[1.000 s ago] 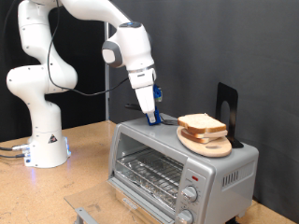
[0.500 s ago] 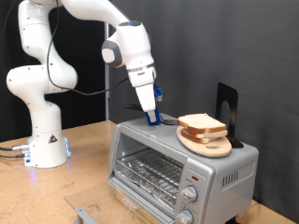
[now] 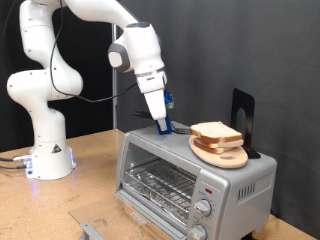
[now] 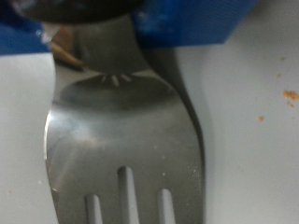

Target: Make a piece of toast with the oven

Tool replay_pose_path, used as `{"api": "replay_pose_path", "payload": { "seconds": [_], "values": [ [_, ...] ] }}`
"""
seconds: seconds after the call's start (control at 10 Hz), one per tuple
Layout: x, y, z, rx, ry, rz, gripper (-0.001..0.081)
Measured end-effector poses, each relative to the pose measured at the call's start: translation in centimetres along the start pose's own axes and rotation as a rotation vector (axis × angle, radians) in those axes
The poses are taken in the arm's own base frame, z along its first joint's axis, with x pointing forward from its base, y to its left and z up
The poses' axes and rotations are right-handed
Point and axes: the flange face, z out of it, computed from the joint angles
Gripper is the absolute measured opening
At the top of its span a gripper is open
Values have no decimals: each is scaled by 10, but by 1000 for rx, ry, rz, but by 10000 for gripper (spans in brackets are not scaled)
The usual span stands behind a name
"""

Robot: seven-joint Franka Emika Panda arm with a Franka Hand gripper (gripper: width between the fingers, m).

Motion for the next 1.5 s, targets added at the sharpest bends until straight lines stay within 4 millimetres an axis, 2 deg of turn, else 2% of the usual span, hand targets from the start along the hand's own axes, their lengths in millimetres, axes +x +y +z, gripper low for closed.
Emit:
{"api": "replay_pose_path", "payload": {
  "seconds": [0.3, 0.5, 0.6, 0.7, 0.9, 1.5],
  "values": [
    [0, 1, 2, 11, -4, 15, 808],
    [0, 1, 3, 15, -6, 20, 777],
    [0, 1, 3, 16, -8, 22, 596],
    [0, 1, 3, 18, -8, 25, 596],
    [0, 1, 4, 24, -9, 33, 385],
    [4, 0, -1, 69, -4, 87, 390]
  ]
}}
